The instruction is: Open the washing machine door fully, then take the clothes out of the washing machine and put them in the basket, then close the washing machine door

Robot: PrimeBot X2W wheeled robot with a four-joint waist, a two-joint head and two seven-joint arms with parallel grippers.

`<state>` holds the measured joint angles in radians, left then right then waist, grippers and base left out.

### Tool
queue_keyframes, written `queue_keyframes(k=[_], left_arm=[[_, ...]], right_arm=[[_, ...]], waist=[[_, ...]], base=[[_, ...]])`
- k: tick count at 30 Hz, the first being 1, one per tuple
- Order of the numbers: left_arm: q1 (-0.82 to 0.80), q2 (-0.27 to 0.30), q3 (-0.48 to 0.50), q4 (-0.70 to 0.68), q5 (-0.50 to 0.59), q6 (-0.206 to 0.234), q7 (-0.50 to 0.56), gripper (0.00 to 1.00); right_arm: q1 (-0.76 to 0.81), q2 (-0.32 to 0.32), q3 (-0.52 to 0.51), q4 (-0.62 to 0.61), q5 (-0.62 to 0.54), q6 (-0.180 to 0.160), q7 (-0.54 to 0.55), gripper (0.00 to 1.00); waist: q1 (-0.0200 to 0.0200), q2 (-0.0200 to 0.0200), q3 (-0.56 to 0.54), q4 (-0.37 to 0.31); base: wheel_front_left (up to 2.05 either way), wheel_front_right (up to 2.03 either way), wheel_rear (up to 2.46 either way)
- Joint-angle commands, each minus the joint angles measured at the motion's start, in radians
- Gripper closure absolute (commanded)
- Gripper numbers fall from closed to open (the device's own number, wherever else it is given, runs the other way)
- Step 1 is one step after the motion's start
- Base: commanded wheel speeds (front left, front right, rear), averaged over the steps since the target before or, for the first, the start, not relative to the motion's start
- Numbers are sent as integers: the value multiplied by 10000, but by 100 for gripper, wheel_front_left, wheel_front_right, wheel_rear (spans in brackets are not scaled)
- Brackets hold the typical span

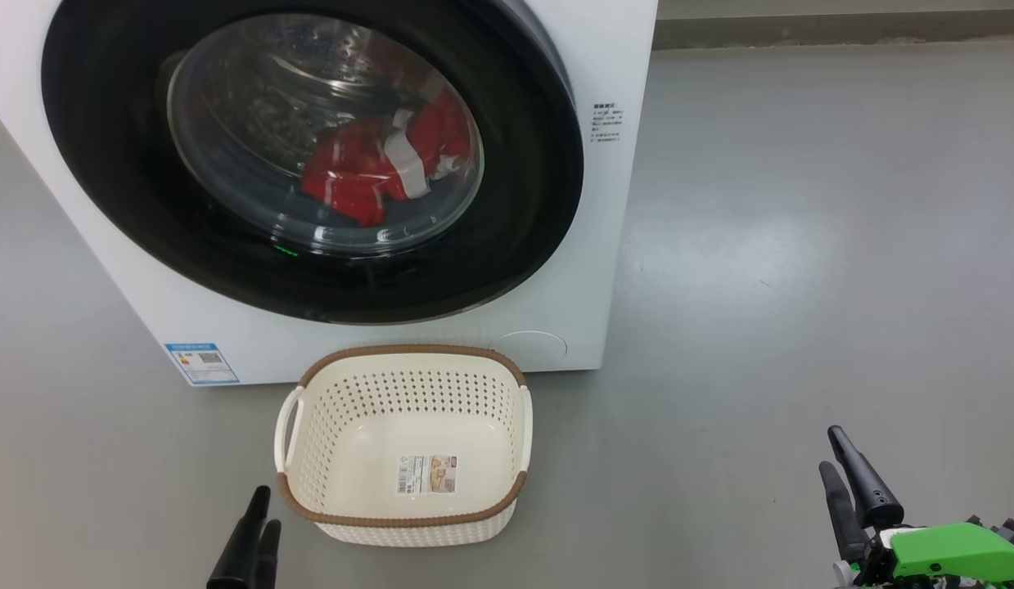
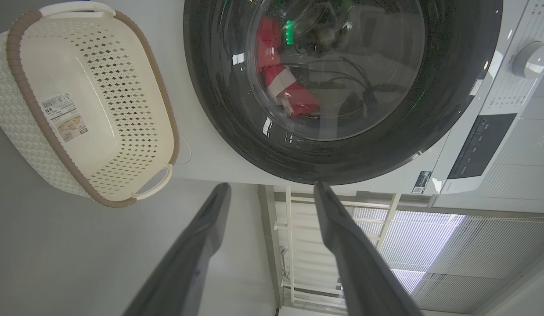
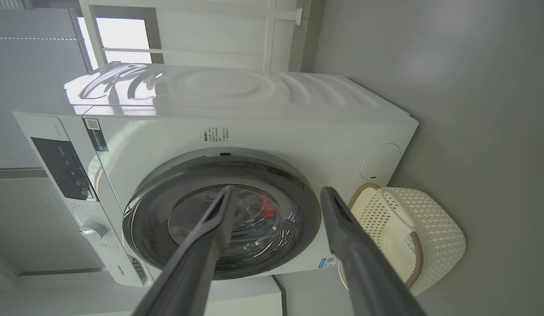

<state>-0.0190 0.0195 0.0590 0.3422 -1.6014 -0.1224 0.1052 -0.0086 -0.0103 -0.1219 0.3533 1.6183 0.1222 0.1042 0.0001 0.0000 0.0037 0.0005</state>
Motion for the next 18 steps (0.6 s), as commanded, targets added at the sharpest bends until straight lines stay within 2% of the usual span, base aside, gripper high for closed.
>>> queue_keyframes(k=[1,9,18], left_arm=[[-295,122,-36,-240,-27,-7,-72,0],[-464,164,-238,-251,102,-12,-321,0],[-640,215,-334,-360,932,-17,-595,0]], right_arm=[[-400,-84,55,-266,17,7,-78,0],[-640,-124,437,-212,-168,13,-332,0],[-940,-189,803,-99,-778,18,-615,0]], waist=[[15,0,-11,2],[-1,0,-6,7],[-1,0,12,8]], base=[[0,0,0],[0,0,0],[0,0,0]])
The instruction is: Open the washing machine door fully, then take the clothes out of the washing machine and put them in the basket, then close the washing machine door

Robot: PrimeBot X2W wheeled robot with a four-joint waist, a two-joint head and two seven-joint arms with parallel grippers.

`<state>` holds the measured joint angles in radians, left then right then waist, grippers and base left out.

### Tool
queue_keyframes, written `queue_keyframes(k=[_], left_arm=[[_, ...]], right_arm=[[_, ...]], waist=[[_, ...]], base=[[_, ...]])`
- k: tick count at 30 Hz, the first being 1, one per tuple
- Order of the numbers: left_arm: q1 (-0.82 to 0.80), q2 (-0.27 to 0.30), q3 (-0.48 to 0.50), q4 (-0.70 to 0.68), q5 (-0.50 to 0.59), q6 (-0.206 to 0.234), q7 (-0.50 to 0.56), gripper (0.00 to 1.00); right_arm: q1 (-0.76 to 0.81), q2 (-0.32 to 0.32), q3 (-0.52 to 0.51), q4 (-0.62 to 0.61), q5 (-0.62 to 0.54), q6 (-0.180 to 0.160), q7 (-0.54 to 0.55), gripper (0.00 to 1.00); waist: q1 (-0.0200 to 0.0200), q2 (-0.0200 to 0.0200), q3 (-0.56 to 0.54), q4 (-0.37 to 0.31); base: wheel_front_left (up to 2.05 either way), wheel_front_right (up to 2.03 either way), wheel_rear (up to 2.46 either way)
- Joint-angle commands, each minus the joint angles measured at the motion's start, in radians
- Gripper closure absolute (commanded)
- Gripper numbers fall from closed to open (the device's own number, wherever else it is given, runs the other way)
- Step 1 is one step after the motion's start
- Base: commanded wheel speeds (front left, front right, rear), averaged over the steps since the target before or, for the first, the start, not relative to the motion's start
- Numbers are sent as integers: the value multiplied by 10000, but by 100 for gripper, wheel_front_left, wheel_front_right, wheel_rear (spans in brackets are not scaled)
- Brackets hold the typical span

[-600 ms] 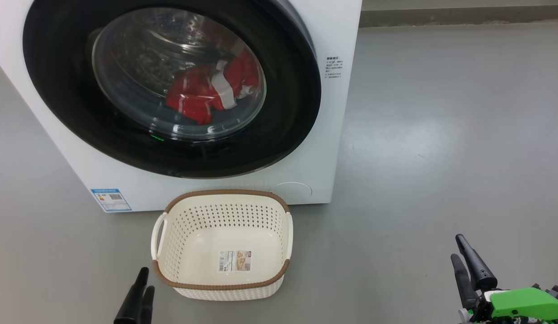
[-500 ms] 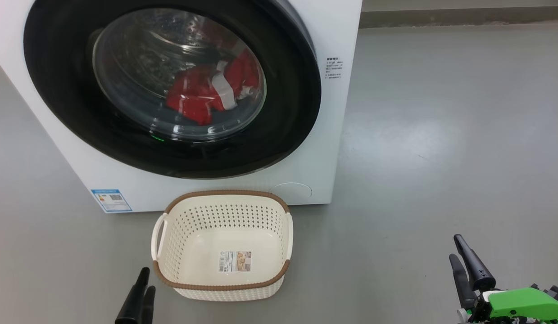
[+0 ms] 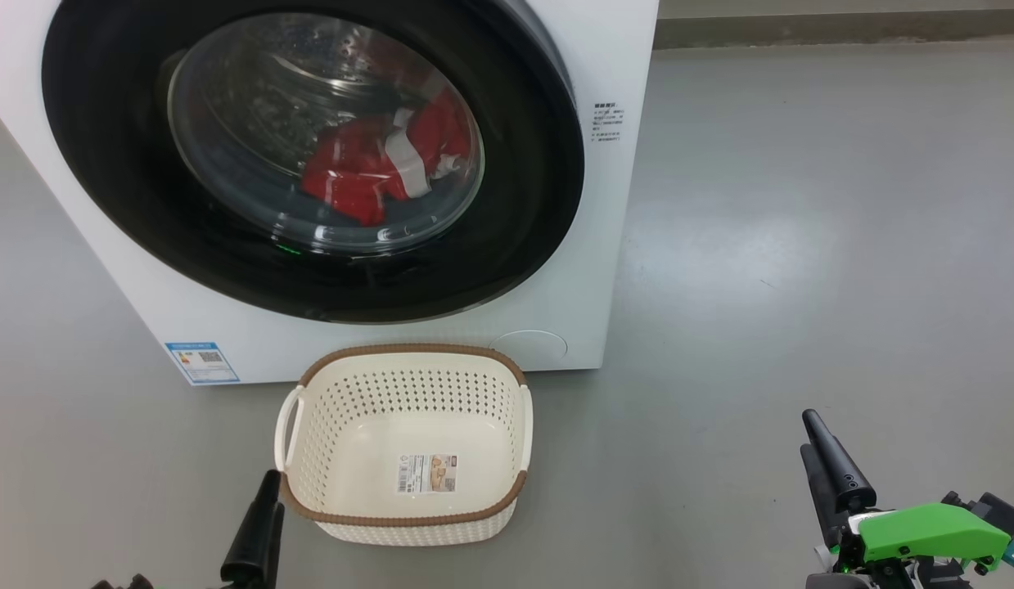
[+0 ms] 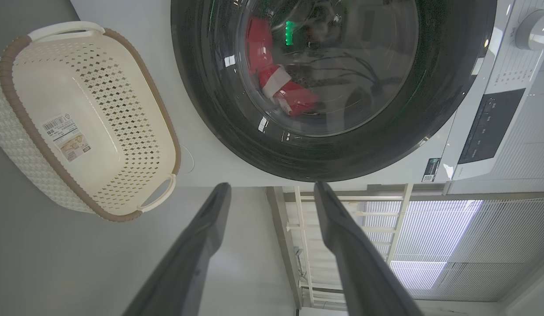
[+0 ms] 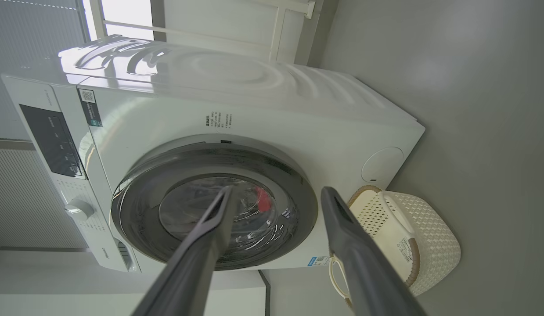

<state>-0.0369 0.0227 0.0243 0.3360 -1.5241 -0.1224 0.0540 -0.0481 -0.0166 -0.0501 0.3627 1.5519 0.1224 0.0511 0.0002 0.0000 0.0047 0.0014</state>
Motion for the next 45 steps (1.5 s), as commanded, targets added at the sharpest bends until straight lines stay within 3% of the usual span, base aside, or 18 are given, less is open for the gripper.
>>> queue_keyframes(k=[1,34,45], left_arm=[[-483,182,6,-318,328,-18,-112,0],[-1107,167,-439,-649,5006,365,-1092,0],[-1267,183,-561,-712,6064,465,-1389,0]], right_arm=[[-576,-124,104,-184,-222,16,-113,0],[-1428,-153,781,-361,-5514,38,-1083,0],[-1660,-179,1167,-132,-6564,44,-1377,0]], waist=[[-1,0,5,1],[-1,0,18,23],[-1,0,-1,40]], base=[[0,0,0],[0,0,0],[0,0,0]])
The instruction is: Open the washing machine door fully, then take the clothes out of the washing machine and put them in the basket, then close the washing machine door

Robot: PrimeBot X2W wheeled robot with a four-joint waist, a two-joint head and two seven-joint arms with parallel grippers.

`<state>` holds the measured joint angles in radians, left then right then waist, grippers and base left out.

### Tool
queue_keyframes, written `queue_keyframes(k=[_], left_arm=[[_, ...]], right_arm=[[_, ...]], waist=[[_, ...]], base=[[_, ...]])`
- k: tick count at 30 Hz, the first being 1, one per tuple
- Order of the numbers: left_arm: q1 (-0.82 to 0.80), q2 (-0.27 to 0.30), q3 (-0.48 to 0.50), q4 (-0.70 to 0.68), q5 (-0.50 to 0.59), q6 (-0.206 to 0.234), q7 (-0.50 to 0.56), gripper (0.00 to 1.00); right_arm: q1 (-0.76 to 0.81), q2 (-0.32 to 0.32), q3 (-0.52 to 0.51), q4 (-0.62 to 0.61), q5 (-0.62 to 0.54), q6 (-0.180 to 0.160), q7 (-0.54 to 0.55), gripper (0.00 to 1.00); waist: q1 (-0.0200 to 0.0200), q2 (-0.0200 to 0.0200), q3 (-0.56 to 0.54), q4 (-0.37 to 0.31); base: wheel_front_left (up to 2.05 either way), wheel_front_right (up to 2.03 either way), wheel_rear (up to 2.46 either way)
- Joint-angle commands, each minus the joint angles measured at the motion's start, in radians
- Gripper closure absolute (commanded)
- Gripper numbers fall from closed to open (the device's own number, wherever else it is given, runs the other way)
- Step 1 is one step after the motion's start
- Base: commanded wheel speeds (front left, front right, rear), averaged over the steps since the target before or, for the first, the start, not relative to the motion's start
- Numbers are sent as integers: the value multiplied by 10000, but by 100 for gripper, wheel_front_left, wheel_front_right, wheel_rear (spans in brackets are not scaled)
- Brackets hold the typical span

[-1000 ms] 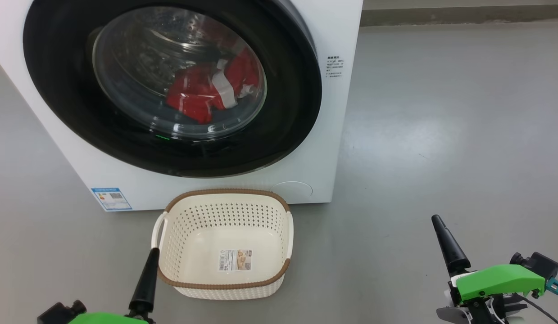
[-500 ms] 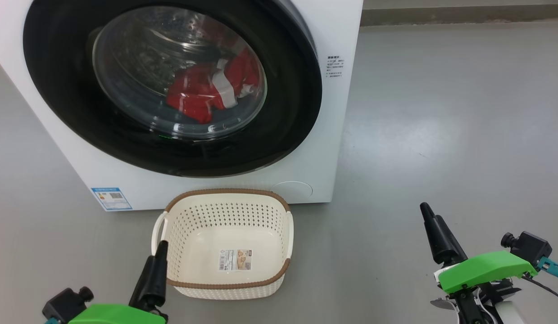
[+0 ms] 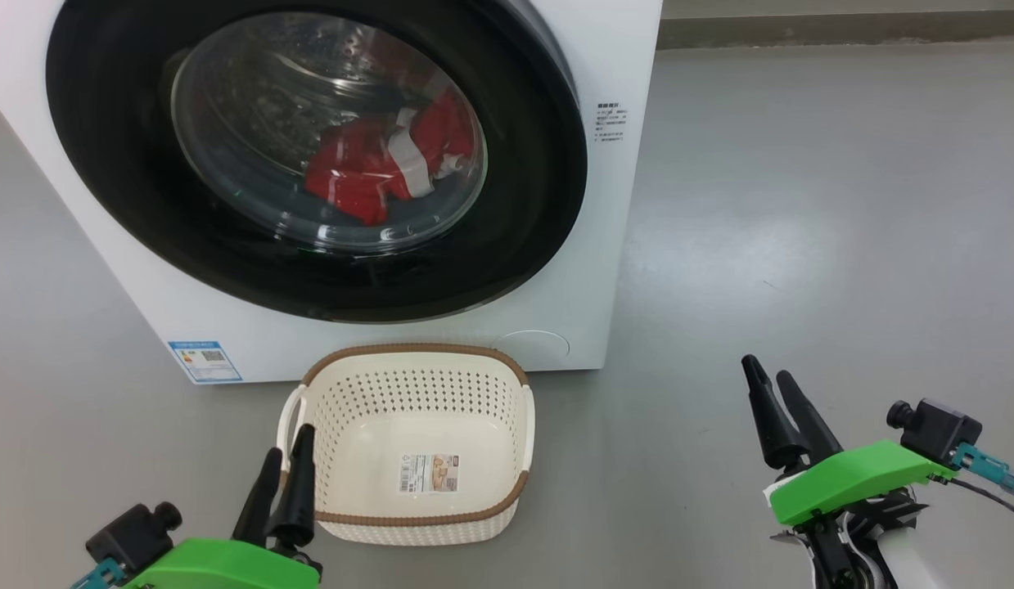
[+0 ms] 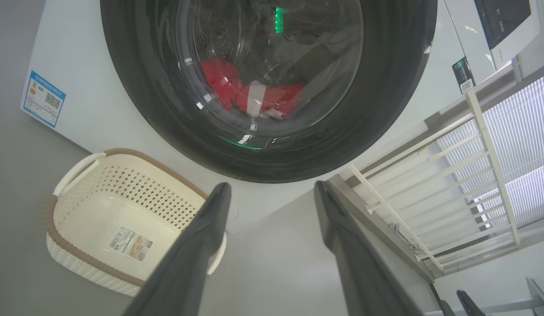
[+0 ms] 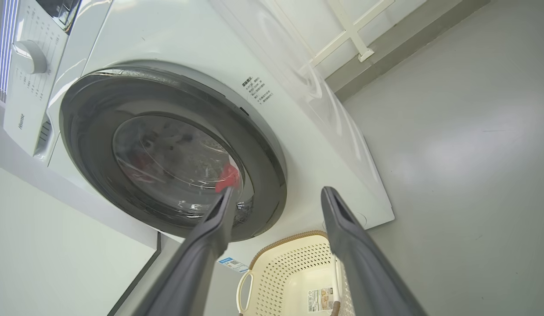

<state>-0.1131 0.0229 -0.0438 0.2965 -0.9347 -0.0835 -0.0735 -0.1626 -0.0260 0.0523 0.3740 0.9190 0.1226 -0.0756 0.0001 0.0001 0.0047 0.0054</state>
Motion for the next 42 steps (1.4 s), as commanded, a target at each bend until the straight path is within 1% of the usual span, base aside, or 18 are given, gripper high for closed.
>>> queue_keyframes(k=[1,15,35,42], left_arm=[[-519,182,102,-319,310,90,-143,0],[-765,204,-100,-301,1597,157,-559,0],[-1236,237,-359,101,3760,436,-1182,0],[-1390,246,-441,214,4257,510,-1361,0]], right_arm=[[-548,-88,192,-226,-321,43,-139,0],[-941,-125,520,-55,-1850,52,-551,0],[-1598,-180,937,146,-4144,66,-1168,0],[-1731,-196,1031,143,-4837,69,-1345,0]], waist=[[-1,-1,-6,0],[-1,-1,-67,6],[-1,-1,-15,-29],[-1,-1,13,-17]], base=[[0,0,0],[0,0,0],[0,0,0],[0,0,0]])
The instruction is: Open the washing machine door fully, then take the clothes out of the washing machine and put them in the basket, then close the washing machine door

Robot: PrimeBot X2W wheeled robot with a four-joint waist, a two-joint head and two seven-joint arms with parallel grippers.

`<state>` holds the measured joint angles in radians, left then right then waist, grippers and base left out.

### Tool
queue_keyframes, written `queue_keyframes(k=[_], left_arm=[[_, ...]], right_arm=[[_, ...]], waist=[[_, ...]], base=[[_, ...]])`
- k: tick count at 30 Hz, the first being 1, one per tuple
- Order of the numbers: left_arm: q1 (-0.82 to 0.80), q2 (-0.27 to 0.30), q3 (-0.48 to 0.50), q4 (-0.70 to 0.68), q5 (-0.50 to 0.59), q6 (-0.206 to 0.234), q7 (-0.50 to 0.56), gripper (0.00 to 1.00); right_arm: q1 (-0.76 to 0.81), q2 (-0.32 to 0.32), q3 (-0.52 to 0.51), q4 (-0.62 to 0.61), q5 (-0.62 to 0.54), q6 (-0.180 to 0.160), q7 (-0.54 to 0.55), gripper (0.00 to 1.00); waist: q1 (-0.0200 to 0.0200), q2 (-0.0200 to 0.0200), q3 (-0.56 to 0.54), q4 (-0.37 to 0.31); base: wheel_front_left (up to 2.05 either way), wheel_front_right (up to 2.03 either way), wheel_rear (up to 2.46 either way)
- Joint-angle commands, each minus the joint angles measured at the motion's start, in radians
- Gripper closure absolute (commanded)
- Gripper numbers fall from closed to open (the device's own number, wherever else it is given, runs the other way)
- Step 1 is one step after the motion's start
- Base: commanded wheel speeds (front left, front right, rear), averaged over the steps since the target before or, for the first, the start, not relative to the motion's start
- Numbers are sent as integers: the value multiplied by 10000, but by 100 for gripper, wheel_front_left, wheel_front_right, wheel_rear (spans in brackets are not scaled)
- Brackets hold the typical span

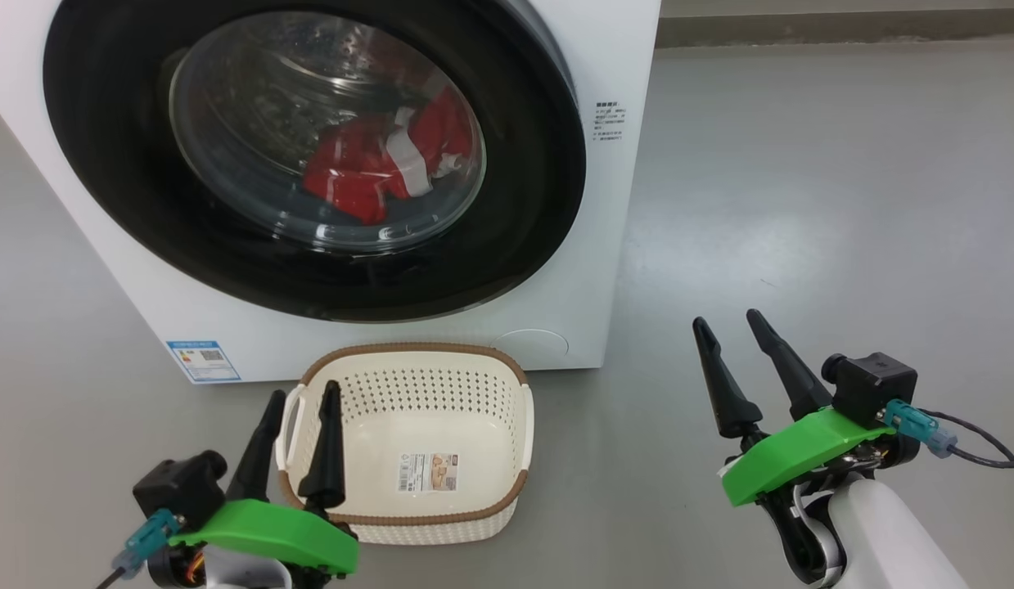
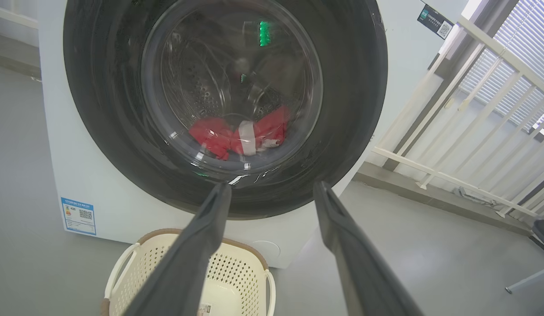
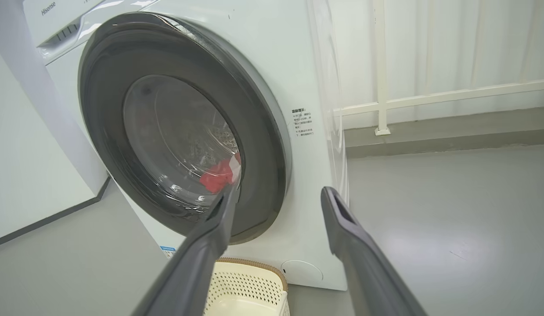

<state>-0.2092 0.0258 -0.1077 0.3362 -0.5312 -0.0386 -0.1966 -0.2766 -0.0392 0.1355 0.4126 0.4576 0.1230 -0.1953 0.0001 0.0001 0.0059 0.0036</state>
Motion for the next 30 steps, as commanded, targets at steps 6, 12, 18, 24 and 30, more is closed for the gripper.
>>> queue_keyframes(k=[6,12,18,24,30], left_arm=[[-556,226,142,-91,763,153,-307,0],[-691,236,141,74,1266,271,-486,0],[-816,244,31,233,1732,372,-651,0],[-790,244,80,202,1673,422,-651,0],[-749,244,98,96,1681,445,-651,0]], right_arm=[[-764,-80,301,-187,-884,69,-324,0],[-930,-96,433,-85,-1392,73,-501,0],[-1074,-110,598,28,-1830,77,-665,0],[-1069,-110,576,76,-1829,77,-665,0],[-1070,-110,566,153,-1821,77,-665,0]], waist=[[0,-1,6,-10],[0,-1,-8,-55],[0,-1,-5,-73],[0,-1,23,-63],[0,-1,62,-51]], base=[[0,0,0],[0,0,0],[0,0,0],[0,0,0],[0,0,0]])
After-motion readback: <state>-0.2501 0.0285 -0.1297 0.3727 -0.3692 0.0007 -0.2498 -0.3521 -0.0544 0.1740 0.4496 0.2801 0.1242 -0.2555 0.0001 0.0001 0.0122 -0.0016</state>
